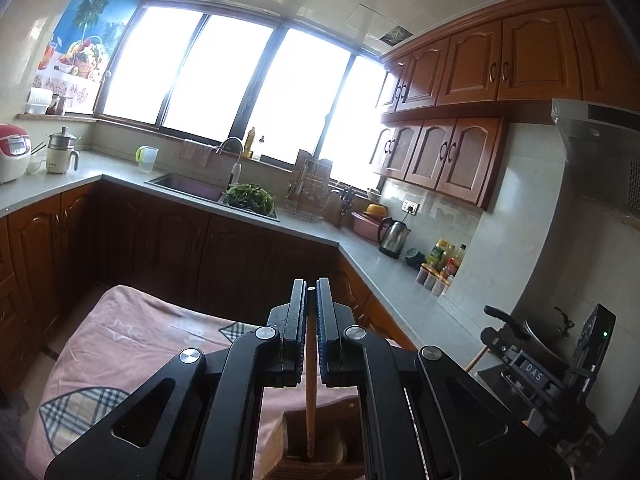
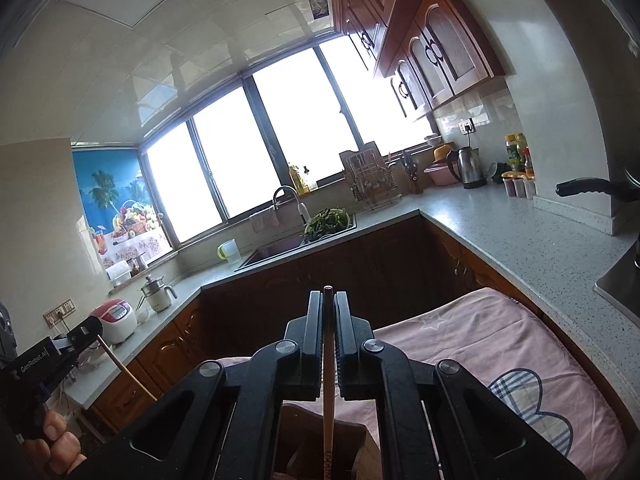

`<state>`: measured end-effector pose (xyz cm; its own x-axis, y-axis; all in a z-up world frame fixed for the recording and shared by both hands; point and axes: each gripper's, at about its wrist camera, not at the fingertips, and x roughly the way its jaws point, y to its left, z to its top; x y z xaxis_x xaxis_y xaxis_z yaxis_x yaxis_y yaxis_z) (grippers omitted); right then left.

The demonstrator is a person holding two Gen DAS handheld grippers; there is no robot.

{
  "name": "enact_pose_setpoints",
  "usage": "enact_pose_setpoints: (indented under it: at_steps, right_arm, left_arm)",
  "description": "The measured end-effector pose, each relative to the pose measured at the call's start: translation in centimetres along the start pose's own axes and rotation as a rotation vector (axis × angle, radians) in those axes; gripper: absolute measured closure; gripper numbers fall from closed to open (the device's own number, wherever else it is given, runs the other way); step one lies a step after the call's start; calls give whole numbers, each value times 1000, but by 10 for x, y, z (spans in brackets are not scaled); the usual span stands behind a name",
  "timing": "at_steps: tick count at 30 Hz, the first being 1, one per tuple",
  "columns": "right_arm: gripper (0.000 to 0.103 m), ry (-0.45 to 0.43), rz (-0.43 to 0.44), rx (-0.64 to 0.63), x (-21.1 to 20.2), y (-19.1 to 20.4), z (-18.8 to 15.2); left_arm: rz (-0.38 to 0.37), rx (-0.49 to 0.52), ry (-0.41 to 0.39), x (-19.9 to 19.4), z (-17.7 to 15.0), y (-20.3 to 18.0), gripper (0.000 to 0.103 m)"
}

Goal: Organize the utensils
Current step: 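Lift both held chopsticks over the wooden holder and open both grippers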

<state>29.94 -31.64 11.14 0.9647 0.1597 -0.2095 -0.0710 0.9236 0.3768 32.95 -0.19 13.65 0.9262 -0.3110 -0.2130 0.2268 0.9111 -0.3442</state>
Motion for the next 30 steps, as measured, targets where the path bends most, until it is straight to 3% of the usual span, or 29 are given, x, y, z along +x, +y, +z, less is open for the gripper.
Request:
enact_pose_setpoints:
  at_steps: [9,15,23,30]
  right_arm:
    - [98,14,-21,83,45,-29,-44]
    - [98,58,-36,105,65,-35,-72]
    - [98,88,-39,108,69,-39,-86]
    - [93,126,-35,105,73,-36,-85]
  left_arm:
    - [66,-92,80,63,-48,25,99]
    - [81,-98,122,80,-80,28,99]
    - [88,-31,159,91,-91,16,98]
    - [72,-31,184,90,-88,16,98]
